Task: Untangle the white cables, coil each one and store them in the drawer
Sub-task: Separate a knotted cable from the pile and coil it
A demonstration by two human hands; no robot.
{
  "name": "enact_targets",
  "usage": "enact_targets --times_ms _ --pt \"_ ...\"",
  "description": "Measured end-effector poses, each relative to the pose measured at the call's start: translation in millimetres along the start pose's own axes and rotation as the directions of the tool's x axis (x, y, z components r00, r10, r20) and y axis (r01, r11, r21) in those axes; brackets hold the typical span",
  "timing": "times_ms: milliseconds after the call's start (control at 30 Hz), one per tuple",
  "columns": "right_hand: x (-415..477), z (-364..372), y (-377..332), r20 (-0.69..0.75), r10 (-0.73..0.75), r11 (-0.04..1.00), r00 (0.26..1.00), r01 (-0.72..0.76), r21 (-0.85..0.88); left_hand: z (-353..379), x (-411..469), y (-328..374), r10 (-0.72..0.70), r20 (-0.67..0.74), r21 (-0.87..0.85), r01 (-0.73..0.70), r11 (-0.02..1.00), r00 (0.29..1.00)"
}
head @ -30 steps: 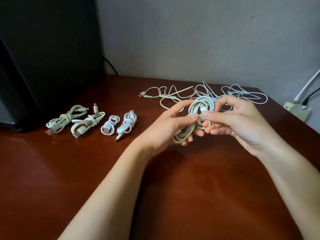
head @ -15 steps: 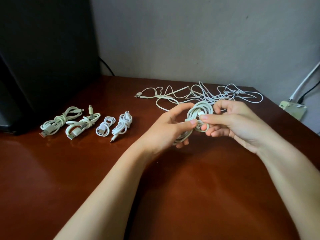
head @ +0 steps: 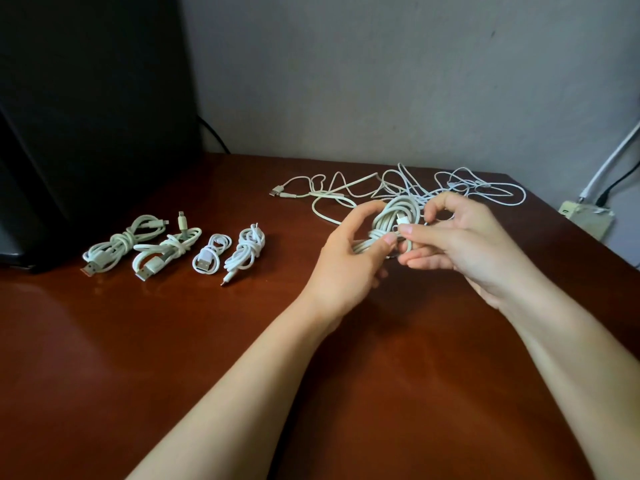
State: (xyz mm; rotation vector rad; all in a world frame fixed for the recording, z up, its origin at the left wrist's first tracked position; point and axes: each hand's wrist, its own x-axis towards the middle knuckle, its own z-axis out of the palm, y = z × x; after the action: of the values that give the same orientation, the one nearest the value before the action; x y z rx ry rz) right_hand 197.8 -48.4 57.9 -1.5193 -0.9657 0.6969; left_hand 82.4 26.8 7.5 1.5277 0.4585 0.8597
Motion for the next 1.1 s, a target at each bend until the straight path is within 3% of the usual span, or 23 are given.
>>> enact_targets --times_ms 167,333,467,633,733,1000,1100 --pt "2 -1 2 0.011 0.055 0.998 0.998 -0.055 0.022 2 -1 -4 0.032 -0.042 0.089 -0.028 0.996 0.999" --pt "4 -4 4 0.003 0.065 0.997 0.998 -0.065 0.036 1 0 -6 0.165 -0.018 0.332 -0.150 0.931 0.986" --pt "5 -6 6 -0.032 -0.023 0.999 0.999 0.024 0.023 0 -1 -1 0.066 0.029 0.148 -0.070 0.986 0.997" --pt "12 -1 20 -0.176 -0.359 0.890 0.916 0.280 -0.359 0 -2 5 -0.015 0.032 -0.113 0.019 0.993 0.999" --pt "10 4 28 -0.154 -0.513 0.784 0.844 0.388 -0.485 0 0 8 -0.064 0.041 -0.259 0.072 0.963 0.997" --pt "11 13 40 0.018 -0.479 0.817 0.878 0.453 -0.356 1 -2 9 -0.107 0.050 -0.372 0.118 0.921 0.993" --pt "10 18 41 -0.005 -0.479 0.848 0.878 0.461 -0.260 2 -2 9 -0.087 0.050 -0.390 0.100 0.915 0.995"
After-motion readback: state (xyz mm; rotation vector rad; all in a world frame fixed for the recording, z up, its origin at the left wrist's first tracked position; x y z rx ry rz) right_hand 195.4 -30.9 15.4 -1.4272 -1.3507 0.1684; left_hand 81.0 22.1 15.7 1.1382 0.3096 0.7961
